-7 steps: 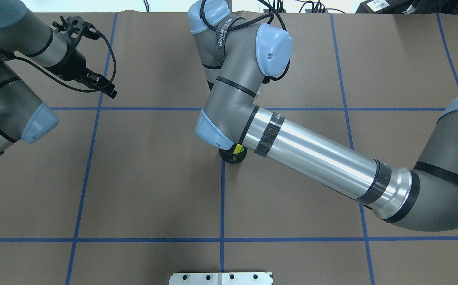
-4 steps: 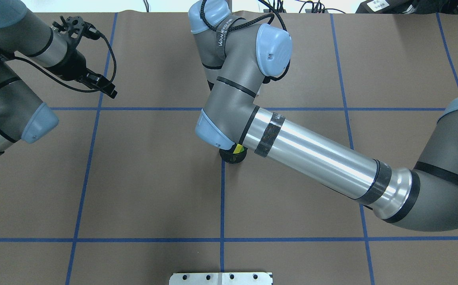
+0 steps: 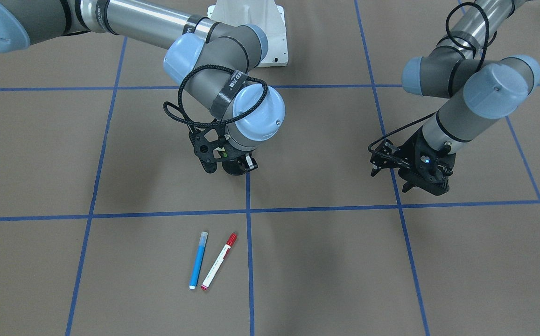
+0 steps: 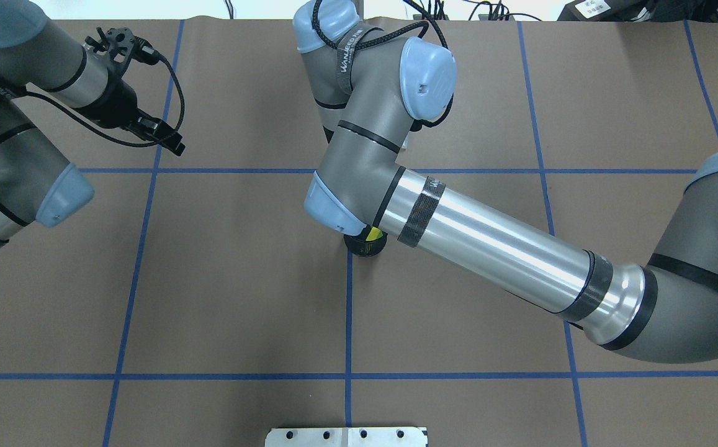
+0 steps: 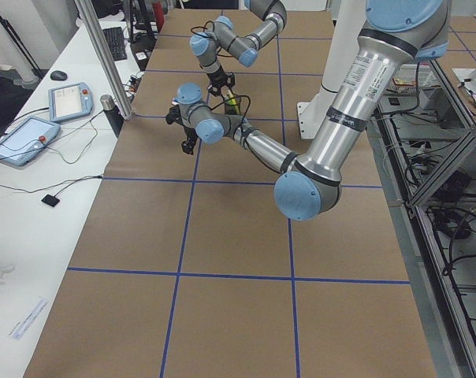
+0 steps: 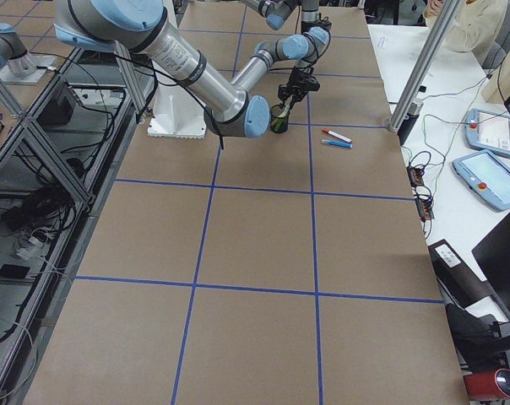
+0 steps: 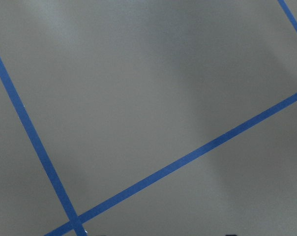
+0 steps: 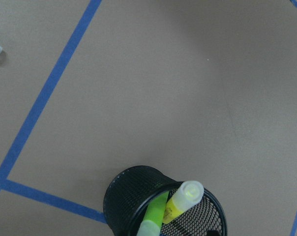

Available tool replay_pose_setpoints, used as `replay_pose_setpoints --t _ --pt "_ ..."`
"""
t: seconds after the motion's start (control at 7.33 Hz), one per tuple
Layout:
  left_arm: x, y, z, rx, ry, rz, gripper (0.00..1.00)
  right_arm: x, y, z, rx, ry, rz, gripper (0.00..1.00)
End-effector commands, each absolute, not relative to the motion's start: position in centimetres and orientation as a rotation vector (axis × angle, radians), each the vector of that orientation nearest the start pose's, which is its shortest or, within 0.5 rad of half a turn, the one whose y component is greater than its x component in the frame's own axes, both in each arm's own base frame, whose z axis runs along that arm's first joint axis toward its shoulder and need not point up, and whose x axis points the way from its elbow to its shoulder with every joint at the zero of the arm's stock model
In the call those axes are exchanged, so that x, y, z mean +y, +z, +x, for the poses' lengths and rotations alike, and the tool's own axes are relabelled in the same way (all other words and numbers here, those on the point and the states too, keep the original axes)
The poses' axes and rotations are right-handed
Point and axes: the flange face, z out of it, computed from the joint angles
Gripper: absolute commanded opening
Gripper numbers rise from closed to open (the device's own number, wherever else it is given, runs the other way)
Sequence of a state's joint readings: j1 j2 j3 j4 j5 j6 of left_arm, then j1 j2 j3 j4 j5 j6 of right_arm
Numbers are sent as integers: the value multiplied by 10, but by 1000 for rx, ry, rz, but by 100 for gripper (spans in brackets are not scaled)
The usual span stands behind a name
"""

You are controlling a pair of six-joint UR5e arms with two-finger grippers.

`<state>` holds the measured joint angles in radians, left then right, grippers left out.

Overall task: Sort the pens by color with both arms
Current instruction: 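Close the right gripper on the green highlighter and lift it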

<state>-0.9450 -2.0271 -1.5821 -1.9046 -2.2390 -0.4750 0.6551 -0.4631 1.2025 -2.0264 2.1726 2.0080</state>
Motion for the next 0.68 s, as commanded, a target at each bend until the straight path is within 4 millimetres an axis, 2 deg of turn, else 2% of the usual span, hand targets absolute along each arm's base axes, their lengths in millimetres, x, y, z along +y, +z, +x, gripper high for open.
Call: replay_pose_setpoints --t 0.0,0.55 --pt "-578 351 332 943 407 329 85 -541 139 -579 -352 966 -587 50" --pt "-578 352 333 942 407 326 85 -541 142 -579 -348 966 -593 53"
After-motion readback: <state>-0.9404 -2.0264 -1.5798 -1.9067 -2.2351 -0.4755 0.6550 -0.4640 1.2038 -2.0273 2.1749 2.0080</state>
